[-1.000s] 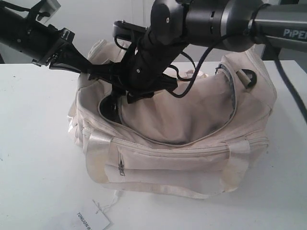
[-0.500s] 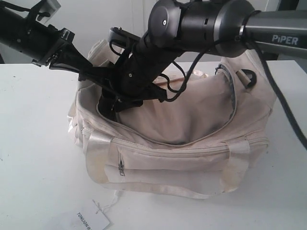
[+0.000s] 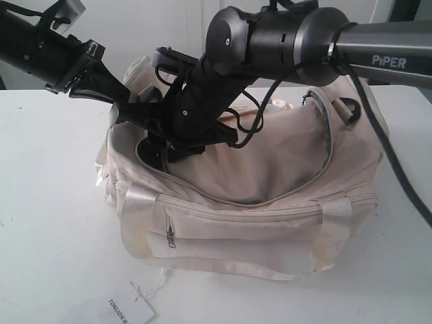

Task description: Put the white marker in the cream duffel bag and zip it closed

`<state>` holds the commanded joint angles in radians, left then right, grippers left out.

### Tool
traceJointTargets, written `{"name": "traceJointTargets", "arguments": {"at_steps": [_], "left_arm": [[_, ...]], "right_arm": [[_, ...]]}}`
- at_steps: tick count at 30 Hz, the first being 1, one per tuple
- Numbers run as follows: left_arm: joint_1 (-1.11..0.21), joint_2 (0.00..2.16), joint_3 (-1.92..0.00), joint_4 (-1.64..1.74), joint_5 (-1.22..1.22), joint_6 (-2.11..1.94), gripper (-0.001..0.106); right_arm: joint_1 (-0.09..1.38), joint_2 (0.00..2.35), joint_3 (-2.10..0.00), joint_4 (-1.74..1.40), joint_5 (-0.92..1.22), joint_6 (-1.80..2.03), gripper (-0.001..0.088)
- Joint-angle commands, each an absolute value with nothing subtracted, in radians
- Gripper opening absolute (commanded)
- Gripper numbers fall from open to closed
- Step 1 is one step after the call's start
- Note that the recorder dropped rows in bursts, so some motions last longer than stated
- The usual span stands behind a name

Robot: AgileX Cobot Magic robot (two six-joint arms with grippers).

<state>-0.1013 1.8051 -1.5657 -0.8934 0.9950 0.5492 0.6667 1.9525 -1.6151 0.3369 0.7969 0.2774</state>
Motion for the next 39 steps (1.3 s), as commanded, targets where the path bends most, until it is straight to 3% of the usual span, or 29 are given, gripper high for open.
{"name": "traceJointTargets", "arguments": {"at_steps": [21, 24, 28, 39], "left_arm": [[-0.101, 1.805, -1.566, -0.893, 1.001, 0.549, 0.000], [-0.101, 1.805, -1.566, -0.893, 1.003, 0.549, 0.000], [-0.101, 1.805, -1.566, -0.893, 1.003, 0.549, 0.000], [-0.101, 1.805, -1.566, -0.889, 1.003, 0.549, 0.000]], "right_arm": [[0.667, 2.018, -1.615, 0.471, 0.666, 0.265, 0.0353], [0.667, 2.018, -1.615, 0.469, 0.645, 0.265, 0.0250], [0.667, 2.018, -1.615, 0.432, 0.649, 0.269, -0.0004], [0.667, 1.966, -1.615, 0.341, 0.731, 0.265, 0.0000]]}}
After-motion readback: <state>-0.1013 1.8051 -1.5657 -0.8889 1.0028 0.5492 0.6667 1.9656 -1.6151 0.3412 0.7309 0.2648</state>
